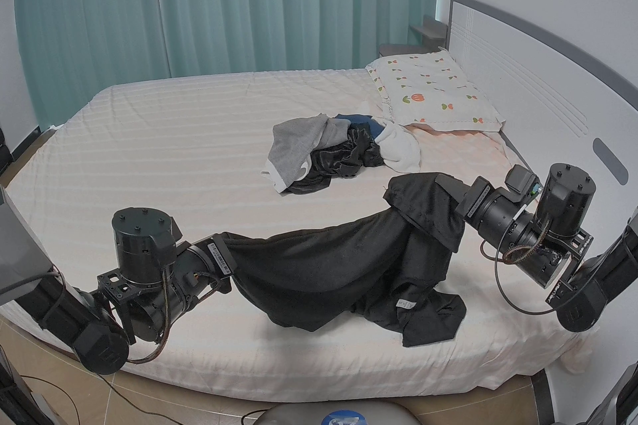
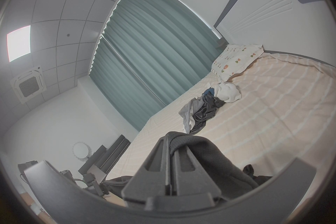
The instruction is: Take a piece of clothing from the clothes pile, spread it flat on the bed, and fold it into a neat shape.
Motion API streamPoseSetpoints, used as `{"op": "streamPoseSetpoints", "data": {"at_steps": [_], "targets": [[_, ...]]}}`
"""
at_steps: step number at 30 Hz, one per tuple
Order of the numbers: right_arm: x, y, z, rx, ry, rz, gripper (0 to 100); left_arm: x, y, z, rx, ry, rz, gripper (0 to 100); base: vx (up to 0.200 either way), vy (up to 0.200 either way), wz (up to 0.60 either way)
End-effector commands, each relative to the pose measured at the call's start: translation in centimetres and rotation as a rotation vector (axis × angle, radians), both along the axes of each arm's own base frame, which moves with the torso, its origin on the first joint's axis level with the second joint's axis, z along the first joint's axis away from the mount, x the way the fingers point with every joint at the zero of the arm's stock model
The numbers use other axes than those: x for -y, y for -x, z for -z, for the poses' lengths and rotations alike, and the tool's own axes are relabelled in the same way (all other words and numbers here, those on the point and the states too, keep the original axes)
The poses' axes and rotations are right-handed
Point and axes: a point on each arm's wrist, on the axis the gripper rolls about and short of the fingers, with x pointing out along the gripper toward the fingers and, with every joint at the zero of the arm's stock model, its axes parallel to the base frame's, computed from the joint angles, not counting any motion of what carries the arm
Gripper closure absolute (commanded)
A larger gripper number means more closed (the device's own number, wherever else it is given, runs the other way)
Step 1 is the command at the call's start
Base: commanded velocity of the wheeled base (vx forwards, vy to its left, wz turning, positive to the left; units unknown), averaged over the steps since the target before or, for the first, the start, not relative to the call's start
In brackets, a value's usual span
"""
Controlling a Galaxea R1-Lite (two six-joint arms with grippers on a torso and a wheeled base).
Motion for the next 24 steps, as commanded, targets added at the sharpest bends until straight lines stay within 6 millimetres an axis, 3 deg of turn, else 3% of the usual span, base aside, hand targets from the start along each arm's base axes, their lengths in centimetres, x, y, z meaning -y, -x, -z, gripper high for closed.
{"op": "streamPoseSetpoints", "data": {"at_steps": [1,24], "targets": [[-0.1,0.1,-0.4,0.020,0.011,0.020,100,-0.1,0.1,-0.3,0.005,0.005,0.000,100,0.000,0.200,0.00],[-0.9,-0.4,-0.1,0.051,0.057,0.083,100,-1.0,0.0,-2.0,0.060,0.038,-0.030,100,0.000,0.200,0.00]]}}
